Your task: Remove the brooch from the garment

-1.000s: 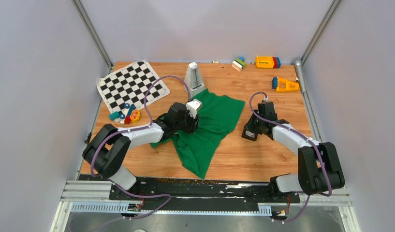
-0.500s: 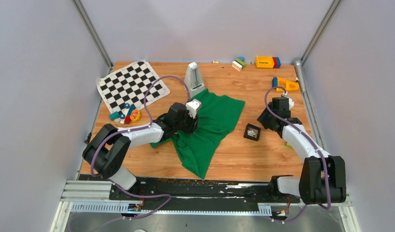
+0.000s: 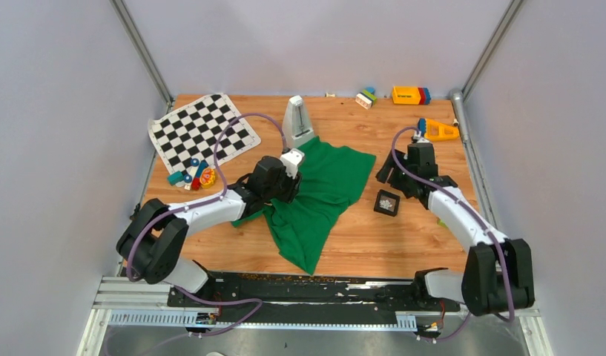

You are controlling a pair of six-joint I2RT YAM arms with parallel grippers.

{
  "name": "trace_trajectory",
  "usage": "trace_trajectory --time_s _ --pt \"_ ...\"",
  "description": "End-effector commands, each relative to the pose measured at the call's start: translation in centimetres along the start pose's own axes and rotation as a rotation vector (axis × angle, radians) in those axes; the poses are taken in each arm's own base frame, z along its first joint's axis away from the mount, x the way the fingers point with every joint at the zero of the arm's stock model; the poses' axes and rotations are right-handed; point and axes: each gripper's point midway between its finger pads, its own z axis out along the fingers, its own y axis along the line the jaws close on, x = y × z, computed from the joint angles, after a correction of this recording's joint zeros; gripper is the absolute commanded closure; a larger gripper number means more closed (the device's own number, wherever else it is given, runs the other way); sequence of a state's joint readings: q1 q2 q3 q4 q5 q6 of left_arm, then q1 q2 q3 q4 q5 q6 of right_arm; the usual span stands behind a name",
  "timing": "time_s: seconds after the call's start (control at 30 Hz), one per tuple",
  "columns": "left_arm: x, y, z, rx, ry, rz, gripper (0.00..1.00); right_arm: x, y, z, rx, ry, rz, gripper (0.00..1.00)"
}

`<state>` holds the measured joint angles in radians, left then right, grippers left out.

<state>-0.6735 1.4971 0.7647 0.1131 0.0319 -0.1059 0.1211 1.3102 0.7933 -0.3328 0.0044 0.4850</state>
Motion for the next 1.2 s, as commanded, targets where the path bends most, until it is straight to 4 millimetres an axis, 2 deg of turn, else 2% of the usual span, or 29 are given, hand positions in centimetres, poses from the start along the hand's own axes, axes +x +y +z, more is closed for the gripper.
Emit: trace_trajectory --time_s 0.0,0.17,0.27,0.33,0.37,0.4,0.43,0.47,0.5,0.67,0.83,0.97,1.03,1.17 --pt "-3.1 2.6 -2.7 -0.157 -0.084 -0.032 0.50 1.1 8.5 -4.1 -0.366 -0.034 -0.158 0.35" --pt "-2.9 4.8 -6.6 -0.302 -0.097 -0.113 0.47 7.4 15.0 -6.5 -0.621 0.049 -0.338 0.34" --pt "-2.0 5.5 -8.4 -0.348 -0.092 -0.213 0.52 11.1 18.6 -7.1 -0.751 0.097 -0.414 0.34" --pt "-0.2 5.5 -9.1 -0.340 -0.067 -0.269 0.55 13.0 20.9 -7.2 -0.819 0.130 -0.457 0.35" --pt "-0.2 5.4 -9.6 -0.332 -0.081 -0.292 0.55 14.0 22.0 -7.3 -0.841 0.143 -0.483 0.35" --pt "1.1 5.3 -9.6 -0.323 -0.058 -0.334 0.56 14.5 23.3 -7.4 -0.862 0.146 -0.511 0.35" --pt "1.1 5.4 -10.1 -0.319 -0.070 -0.359 0.56 15.4 24.2 -7.1 -0.865 0.159 -0.539 0.35" --pt "2.4 5.1 -10.1 -0.301 -0.045 -0.395 0.57 15.6 25.0 -6.9 -0.860 0.151 -0.559 0.35" --pt "2.4 5.1 -10.5 -0.290 -0.058 -0.419 0.57 16.1 25.5 -6.7 -0.849 0.151 -0.575 0.35" --pt "5.7 5.6 -11.4 -0.306 -0.008 -0.535 0.57 15.9 27.2 -4.7 -0.818 0.131 -0.568 0.34" --pt "7.1 6.9 -12.0 -0.353 -0.001 -0.627 0.58 17.0 28.5 -2.8 -0.783 0.129 -0.577 0.35" --pt "7.8 7.3 -11.7 -0.368 0.010 -0.665 0.58 18.7 29.8 -1.6 -0.780 0.160 -0.590 0.35" --pt "8.6 7.9 -11.4 -0.406 0.034 -0.693 0.59 20.0 30.2 -1.1 -0.785 0.199 -0.605 0.34" --pt "10.4 9.2 -10.4 -0.465 0.094 -0.755 0.59 21.2 30.8 -0.2 -0.750 0.198 -0.624 0.34"
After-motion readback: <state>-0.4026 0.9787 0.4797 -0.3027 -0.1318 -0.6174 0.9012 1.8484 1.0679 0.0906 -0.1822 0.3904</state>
